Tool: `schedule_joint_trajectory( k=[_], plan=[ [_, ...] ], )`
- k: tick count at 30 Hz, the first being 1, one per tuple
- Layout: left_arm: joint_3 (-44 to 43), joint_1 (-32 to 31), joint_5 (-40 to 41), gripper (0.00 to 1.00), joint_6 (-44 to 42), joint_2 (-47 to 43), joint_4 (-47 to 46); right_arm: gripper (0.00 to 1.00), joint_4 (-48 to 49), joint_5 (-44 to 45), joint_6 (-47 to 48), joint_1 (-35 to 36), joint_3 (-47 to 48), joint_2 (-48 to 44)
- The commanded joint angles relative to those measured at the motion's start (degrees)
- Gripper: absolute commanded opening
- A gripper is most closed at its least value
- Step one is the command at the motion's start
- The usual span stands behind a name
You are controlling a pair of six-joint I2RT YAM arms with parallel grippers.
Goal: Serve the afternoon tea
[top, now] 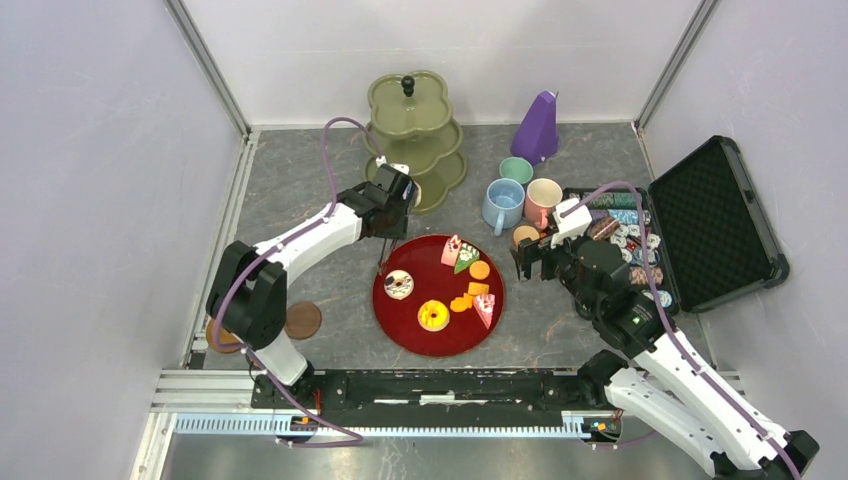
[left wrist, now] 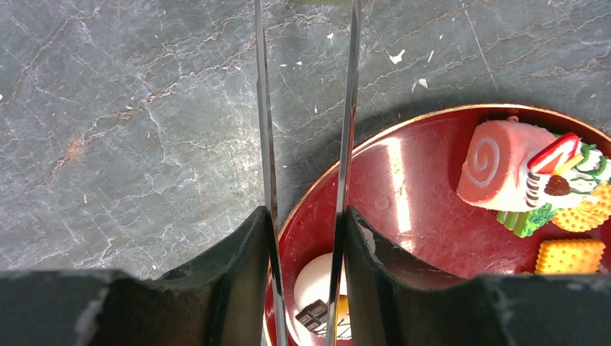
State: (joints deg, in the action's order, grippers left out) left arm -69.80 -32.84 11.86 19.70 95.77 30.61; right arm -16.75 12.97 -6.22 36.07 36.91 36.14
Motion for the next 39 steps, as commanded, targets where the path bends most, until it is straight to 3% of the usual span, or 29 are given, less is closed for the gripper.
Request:
schedule_joint_trajectory(
  k=[1, 13, 26, 39],
  plan=[
    [-1.03, -0.04, -0.23, 0.40, 1.84, -2.25, 0.41, 0.98, 3.38, -0.65, -0.20, 0.11, -0.25, 0.43],
    [-8.45, 0.06, 0.50, 0.54, -0.22, 3.02, 1.47, 0.98, 2.84, -0.03, -0.27, 0.14, -0.06, 0.18],
    [-8.78, 0.06, 1.64, 0.65, -1.72, 2.44, 1.56, 0.98, 3.04, -0.02, -0.72, 0.11, -0.67, -0.01],
    [-6.47, 0.06, 0.95, 0.61, -2.39, -5.21, 5.59, 0.98, 3.74, -0.51, -0.83, 0.16, -0.52, 0.76]
  ],
)
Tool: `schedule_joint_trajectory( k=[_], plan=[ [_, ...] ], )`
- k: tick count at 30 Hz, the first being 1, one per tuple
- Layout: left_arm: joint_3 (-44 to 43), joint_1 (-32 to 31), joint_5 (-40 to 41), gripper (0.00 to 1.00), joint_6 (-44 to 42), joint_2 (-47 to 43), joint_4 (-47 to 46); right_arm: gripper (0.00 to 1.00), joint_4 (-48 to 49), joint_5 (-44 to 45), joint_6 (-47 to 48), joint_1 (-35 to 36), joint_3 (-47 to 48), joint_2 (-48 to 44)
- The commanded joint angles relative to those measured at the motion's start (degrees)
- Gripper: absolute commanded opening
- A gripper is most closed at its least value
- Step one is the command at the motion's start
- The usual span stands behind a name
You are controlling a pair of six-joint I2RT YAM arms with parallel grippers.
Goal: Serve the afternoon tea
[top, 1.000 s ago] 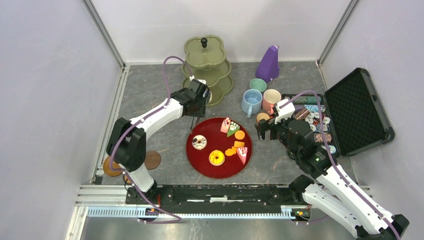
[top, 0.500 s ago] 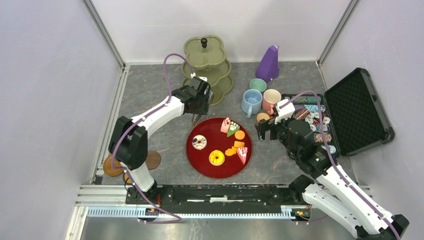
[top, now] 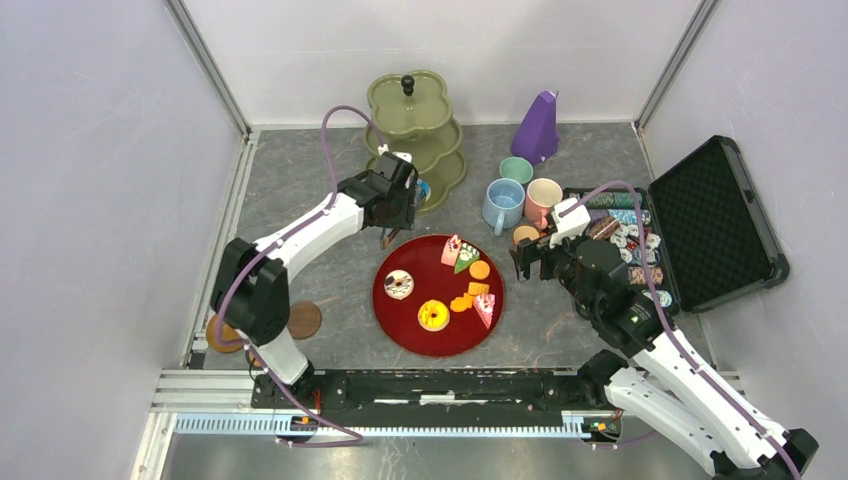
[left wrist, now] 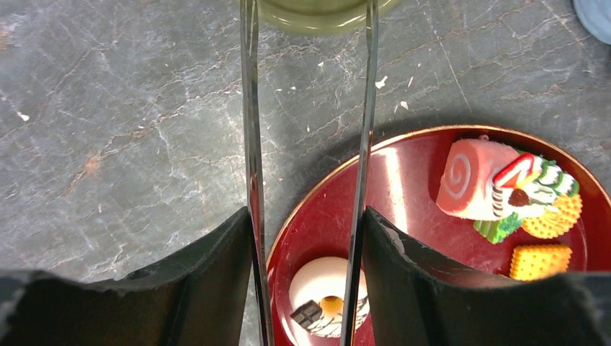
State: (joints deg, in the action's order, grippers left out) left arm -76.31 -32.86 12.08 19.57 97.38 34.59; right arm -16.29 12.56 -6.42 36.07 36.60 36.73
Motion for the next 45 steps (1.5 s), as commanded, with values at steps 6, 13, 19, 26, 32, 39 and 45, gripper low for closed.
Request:
schedule_joint_trajectory(
  k=[6, 13, 19, 26, 32, 39, 45],
  plan=[
    [1.69, 0.08, -2.79, 0.60, -3.49, -15.72, 9.34, 0.98, 4.01, -0.54, -0.74, 0.09, -0.80, 0.71],
    [3.01, -0.19, -11.18, 0.59, -3.29, -24.04, 25.12, 0.98, 5.55, -1.18, -0.66, 0.14, -1.59, 1.68],
    [5.56, -2.48, -14.54, 0.59, -0.43, -29.64, 33.45, 0.98, 7.61, -2.40, -0.75, 0.14, -2.20, 3.44],
    [5.56, -4.11, -15.68, 0.60, -0.45, -29.91, 36.40, 0.98, 8.66, -3.75, -0.68, 0.14, -1.78, 5.10],
    [4.71, -4.66, -13.70, 0.61, -2.12, -27.70, 36.84, 0.98, 8.43, -3.40, -0.65, 0.14, -1.83, 5.09],
    [4.77, -4.93, -14.05, 0.62, -3.74, -26.06, 36.90, 0.98, 8.21, -3.07, -0.59, 0.09, -2.13, 4.95],
    [4.90, -4.97, -13.30, 0.63, -5.14, -24.19, 36.81, 0.98, 8.21, -3.10, -0.68, 0.09, -2.14, 4.99]
  ],
)
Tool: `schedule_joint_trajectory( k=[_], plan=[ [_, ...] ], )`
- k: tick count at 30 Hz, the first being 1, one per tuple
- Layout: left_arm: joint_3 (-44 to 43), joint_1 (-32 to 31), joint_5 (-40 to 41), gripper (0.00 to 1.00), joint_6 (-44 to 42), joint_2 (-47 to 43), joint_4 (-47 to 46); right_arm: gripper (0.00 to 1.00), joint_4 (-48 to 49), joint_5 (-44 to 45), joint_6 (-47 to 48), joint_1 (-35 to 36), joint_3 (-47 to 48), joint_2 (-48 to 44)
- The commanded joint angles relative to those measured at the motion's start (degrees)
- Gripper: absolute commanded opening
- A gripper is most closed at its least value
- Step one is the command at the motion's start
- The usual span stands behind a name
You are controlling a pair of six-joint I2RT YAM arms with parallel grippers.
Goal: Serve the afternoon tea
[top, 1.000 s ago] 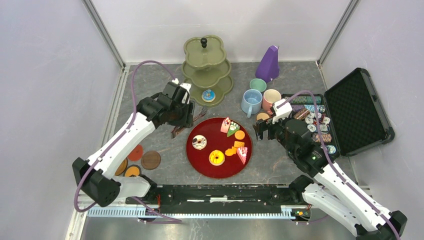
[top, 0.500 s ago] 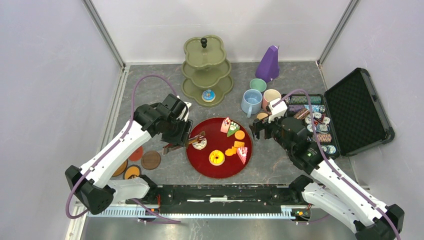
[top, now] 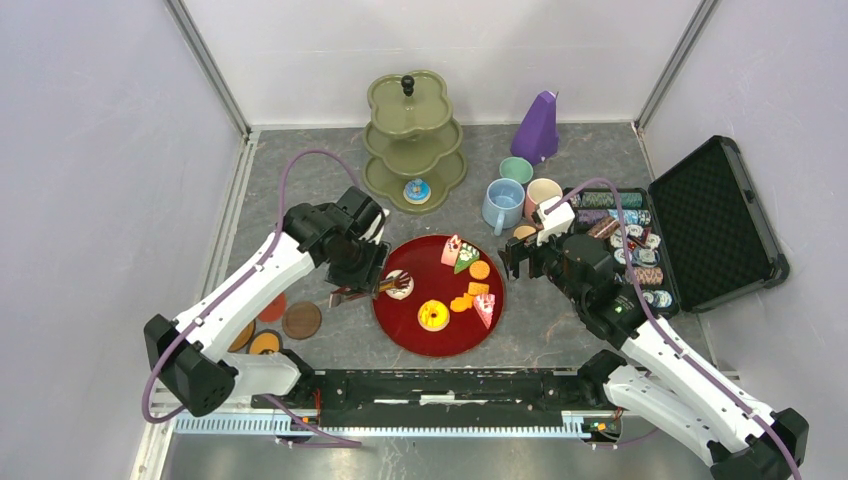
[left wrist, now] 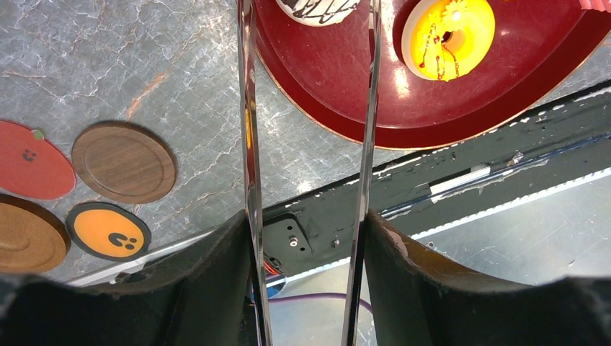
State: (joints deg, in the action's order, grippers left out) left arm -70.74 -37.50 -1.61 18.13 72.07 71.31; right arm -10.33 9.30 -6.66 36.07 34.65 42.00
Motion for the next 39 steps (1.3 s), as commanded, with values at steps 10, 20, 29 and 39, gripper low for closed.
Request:
schedule_joint_trajectory(
  k=[10, 20, 29, 39],
  plan=[
    [0.76, -0.82, -0.85, 0.63, -4.50, 3.10, -2.51, 0.98, 2.06, 0.12, -0.87, 0.13, -0.49, -0.98],
    [1.82, -2.30, 0.77, 0.61, -4.95, 6.12, -4.77, 0.98, 2.32, -0.91, -0.89, 0.14, -0.48, -1.12],
    [1.80, -2.85, 1.29, 0.53, -4.96, 6.94, -5.11, 0.98, 1.38, -4.20, 0.09, 0.13, -1.14, -1.16],
    [-0.60, -2.93, 3.72, 0.47, -4.07, 5.08, -5.50, 0.98, -2.13, -4.79, 1.63, 0.13, -2.42, -4.22]
  ],
)
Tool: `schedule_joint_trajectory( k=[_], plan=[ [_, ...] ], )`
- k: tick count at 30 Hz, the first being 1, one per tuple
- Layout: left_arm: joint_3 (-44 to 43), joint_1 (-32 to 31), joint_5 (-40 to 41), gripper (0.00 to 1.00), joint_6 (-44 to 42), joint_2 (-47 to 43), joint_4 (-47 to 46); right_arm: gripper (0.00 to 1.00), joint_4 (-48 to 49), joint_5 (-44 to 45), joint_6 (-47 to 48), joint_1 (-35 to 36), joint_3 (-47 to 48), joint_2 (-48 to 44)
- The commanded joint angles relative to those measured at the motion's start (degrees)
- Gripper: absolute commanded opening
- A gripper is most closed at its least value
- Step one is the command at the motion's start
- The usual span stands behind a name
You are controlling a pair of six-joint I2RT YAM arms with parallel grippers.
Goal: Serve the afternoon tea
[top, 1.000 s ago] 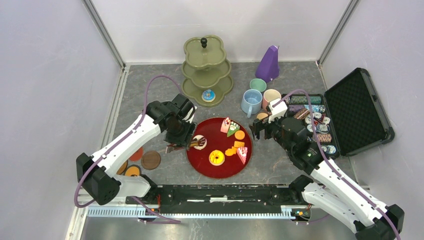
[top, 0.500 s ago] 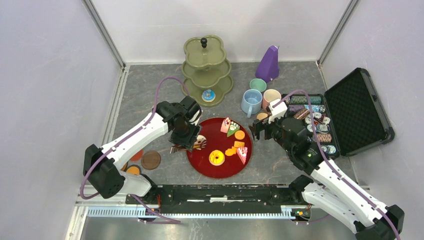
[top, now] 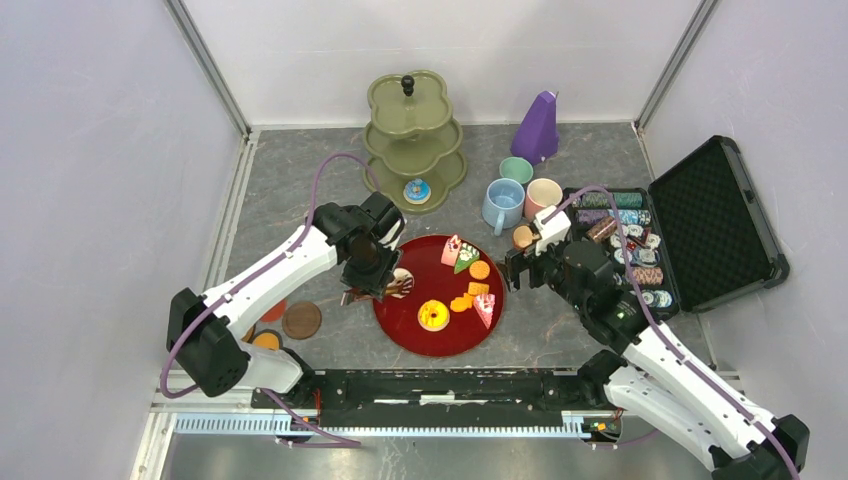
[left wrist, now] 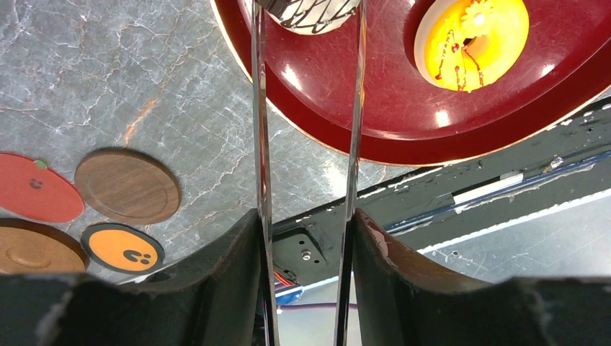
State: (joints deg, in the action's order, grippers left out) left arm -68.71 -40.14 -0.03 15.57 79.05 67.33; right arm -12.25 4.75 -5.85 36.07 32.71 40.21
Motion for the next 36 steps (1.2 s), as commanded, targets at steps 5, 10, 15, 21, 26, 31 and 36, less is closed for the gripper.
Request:
schedule_joint_trajectory(
  k=[5, 10, 15, 21, 26, 31, 36],
  plan=[
    [-5.73, 0.02, 5.86, 0.46, -1.89, -2.67, -1.68, 0.98, 0.92, 2.28, -0.31, 0.14, -1.15, -6.26],
    [-9.74, 3.14, 6.77, 0.44, -2.64, -2.61, -3.19, 0.98, 1.95, 4.37, -1.81, 0.14, -1.24, -6.71],
    [-12.15, 10.43, 6.68, 0.45, -3.27, -1.22, -8.52, 0.98, 3.72, 5.24, -3.71, 0.13, -1.54, -5.75],
    [-14.08, 18.64, 6.19, 0.44, -3.27, 4.29, -16.35, 0.98, -1.18, 10.60, -4.63, 0.14, 2.40, -0.99],
    [-18.88, 21.36, 6.11, 0.44, -3.00, 11.71, -20.59, 0.98, -4.57, 13.56, -4.18, 0.14, 4.83, 0.35],
    [-23.77, 23.23, 5.44, 0.43, -2.57, 19.76, -22.95, 0.98, -5.69, 13.87, -3.90, 0.14, 5.31, -1.23],
    [-28.71, 23.54, 5.61, 0.43, -2.74, 26.14, -23.85, 0.98, -7.83, 17.53, -5.83, 0.09, 5.16, -2.91]
  ],
)
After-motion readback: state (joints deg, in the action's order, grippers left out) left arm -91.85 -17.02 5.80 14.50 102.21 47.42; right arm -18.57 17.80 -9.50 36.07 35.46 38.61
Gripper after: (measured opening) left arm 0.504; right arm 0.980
